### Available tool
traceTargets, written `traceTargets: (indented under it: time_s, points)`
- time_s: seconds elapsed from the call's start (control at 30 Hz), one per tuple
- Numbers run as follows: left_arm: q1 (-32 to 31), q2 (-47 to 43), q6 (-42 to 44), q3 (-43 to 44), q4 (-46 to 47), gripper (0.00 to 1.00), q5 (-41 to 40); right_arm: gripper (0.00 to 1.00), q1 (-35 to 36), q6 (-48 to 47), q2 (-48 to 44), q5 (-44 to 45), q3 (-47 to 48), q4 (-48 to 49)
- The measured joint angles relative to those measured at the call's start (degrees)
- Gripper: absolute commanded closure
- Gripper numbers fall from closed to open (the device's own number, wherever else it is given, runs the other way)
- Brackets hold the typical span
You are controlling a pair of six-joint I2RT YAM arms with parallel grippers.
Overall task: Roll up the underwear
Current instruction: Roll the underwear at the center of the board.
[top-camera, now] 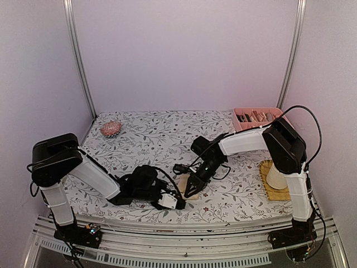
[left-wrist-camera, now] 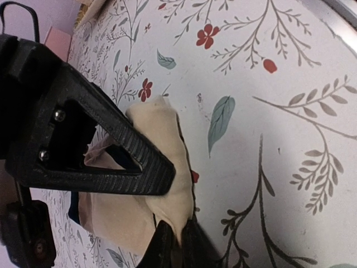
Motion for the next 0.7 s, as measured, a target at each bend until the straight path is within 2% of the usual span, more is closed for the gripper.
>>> traceTargets:
  time_s: [0.17, 0.33, 0.43, 0.7]
  points:
    - [0.0, 0.3, -0.3, 0.9, -1.0, 1.00, 0.0, 0.89, -0.1, -0.8, -0.3, 0.7, 0.0, -0.2]
    - [0.0, 0.3, -1.7, 2.9, -4.3, 1.00, 0.0, 0.70, -0.1, -1.4, -2.7, 5.1, -0.7, 0.1]
    - [0.3, 0.3, -3.6, 6.3, -10.2, 1.00, 1.4, 0.61, -0.2, -2.1, -6.7, 9.7, -3.0, 1.5]
    - [3.0, 0.4, -9.1, 15.9, -27.4, 1.00, 9.0, 0.56, -0.4, -2.5, -22.4, 20.0, -14.6, 11.4]
